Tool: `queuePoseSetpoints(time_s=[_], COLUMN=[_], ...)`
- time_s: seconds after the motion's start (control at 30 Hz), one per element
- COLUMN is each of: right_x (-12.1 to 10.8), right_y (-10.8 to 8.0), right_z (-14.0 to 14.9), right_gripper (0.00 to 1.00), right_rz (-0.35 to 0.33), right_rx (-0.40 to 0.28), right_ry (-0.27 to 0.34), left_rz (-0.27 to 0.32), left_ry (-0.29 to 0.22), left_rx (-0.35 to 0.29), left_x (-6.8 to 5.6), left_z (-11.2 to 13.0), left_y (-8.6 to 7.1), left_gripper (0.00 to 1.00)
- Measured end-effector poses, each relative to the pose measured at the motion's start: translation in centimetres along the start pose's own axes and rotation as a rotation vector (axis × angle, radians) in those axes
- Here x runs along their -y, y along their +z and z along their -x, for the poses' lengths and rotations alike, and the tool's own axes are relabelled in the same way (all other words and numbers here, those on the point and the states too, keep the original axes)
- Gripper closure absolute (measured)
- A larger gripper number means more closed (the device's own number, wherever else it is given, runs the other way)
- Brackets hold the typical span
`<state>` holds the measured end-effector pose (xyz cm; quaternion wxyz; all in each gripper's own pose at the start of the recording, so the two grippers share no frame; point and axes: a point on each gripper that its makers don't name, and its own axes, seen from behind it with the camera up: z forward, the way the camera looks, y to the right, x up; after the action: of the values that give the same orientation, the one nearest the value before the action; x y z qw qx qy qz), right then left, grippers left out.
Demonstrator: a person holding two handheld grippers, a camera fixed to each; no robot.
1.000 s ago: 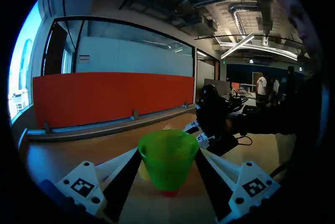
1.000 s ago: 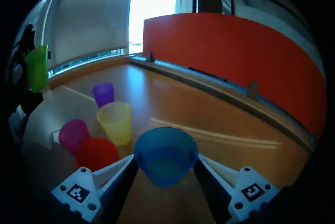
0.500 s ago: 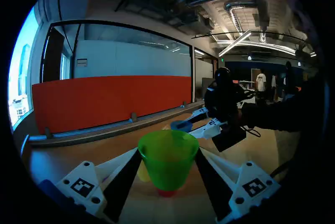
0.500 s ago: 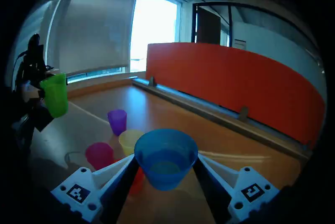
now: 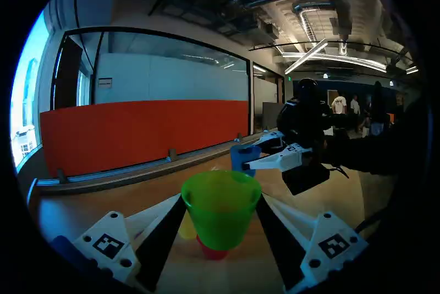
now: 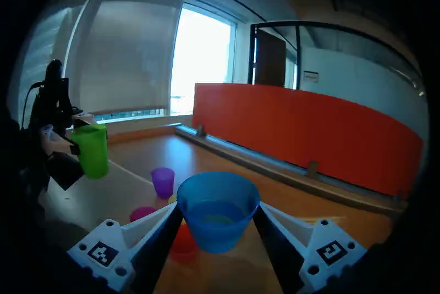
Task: Pour water
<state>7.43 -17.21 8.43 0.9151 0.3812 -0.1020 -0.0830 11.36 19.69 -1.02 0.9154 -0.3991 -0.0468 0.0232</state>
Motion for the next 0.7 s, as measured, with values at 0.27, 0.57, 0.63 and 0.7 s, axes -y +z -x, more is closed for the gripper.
queuePoseSetpoints(time_s=[0.27, 0.57, 0.63, 0.7], right_x=[0.6, 2.2, 2.5, 2.7], right_y=[-0.8, -1.7, -2.0, -2.3], right_z=[-2.0, -4.3, -4.8, -5.1], right_gripper=[0.11, 0.11, 0.11, 0.11], right_rz=[0.011, 0.005, 0.005, 0.006], right_rx=[-0.065, -0.136, -0.147, -0.155], right_ry=[0.001, -0.014, -0.017, -0.020], left_rz=[0.004, 0.007, 0.007, 0.008], left_ry=[-0.005, 0.000, 0.000, 0.000], left_rx=[-0.001, -0.008, -0.009, -0.010], left_x=[0.0, -0.2, -0.3, -0.3], left_z=[0.2, 0.1, 0.1, 0.1], left_y=[-0.1, -0.4, -0.5, -0.5], left_gripper=[0.13, 0.13, 0.13, 0.13])
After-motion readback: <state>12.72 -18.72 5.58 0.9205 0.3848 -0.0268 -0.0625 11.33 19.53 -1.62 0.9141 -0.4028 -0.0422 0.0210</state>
